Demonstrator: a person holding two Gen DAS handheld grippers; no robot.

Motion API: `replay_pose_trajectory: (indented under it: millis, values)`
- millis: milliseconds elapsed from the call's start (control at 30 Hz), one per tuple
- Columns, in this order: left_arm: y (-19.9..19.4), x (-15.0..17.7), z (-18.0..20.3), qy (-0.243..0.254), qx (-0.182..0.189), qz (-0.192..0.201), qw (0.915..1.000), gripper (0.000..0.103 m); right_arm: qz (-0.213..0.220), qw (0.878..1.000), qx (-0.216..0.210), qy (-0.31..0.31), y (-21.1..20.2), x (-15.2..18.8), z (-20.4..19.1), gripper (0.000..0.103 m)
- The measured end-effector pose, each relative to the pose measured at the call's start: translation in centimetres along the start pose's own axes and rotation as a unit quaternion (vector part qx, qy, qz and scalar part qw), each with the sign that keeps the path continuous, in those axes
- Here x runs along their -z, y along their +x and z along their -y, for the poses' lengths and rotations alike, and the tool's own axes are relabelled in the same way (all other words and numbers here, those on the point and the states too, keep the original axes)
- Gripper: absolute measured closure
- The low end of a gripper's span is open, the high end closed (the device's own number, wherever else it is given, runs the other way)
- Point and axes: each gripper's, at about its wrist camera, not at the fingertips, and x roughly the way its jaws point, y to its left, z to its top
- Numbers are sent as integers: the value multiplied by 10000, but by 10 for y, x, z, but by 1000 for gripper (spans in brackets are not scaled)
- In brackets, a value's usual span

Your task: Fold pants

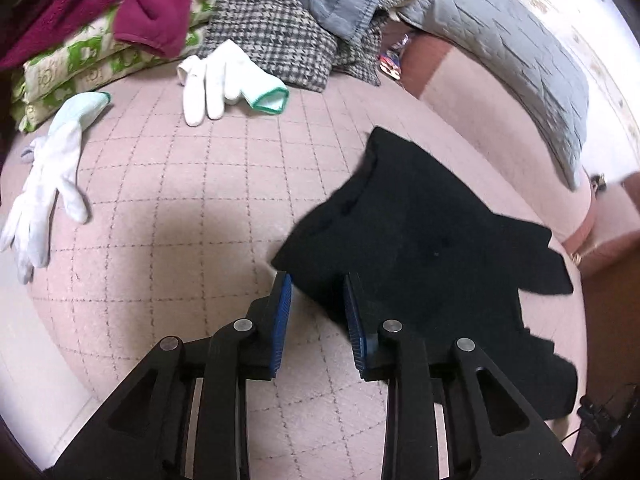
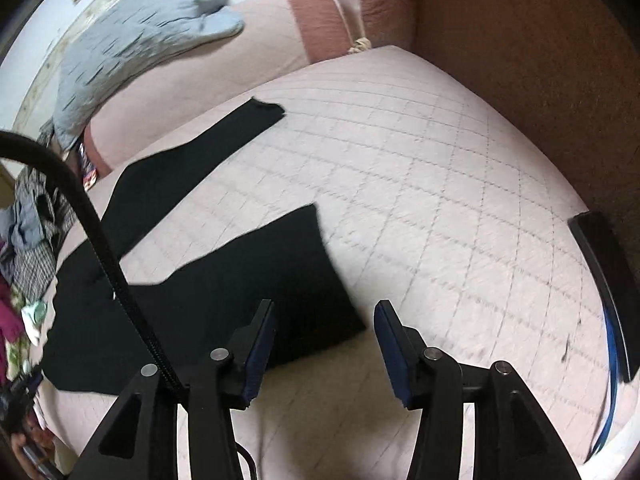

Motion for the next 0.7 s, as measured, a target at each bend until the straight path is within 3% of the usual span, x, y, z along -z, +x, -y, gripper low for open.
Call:
replay_pose_trajectory:
  millis: [67, 167, 200, 300, 400, 433, 467, 500, 567, 700]
  values:
    - [-5, -2, 5, 76, 66, 147, 9998, 78, -89, 9999, 45, -114, 7, -9, 3, 43]
    - [-12, -2, 20, 332, 198, 393, 9985, 78, -207, 9988, 248, -374, 21, -19, 1, 42]
    - [-13, -2, 26, 429, 254, 416, 9979, 73, -271, 9982, 283, -462, 25, -21, 3, 42]
    - [-1, 3, 47, 692, 503, 192, 9961, 57, -421, 9967, 245, -642, 40, -26, 1, 41]
    - [9, 11, 64, 964, 482, 25, 9942, 57, -317, 9940, 404, -971, 53, -29, -7, 41]
    - [12, 13, 70, 1080, 438, -3, 9932, 57, -262, 9928, 379, -1105, 54, -29, -10, 57]
    - [13, 15, 74, 1160, 386, -3, 9925, 57, -213, 9916, 249, -1253, 54, -29, -14, 88]
    - [14, 17, 78, 1247, 325, 12, 9917, 57, -243, 9906, 33, -1345, 53, -29, -19, 93]
    - [15, 20, 85, 1408, 235, 49, 9897, 57, -125, 9883, 193, -1511, 45, -27, -25, 101]
    - [14, 20, 82, 1424, 240, 54, 9895, 57, 248, 9881, 262, -1497, 21, -23, -19, 101]
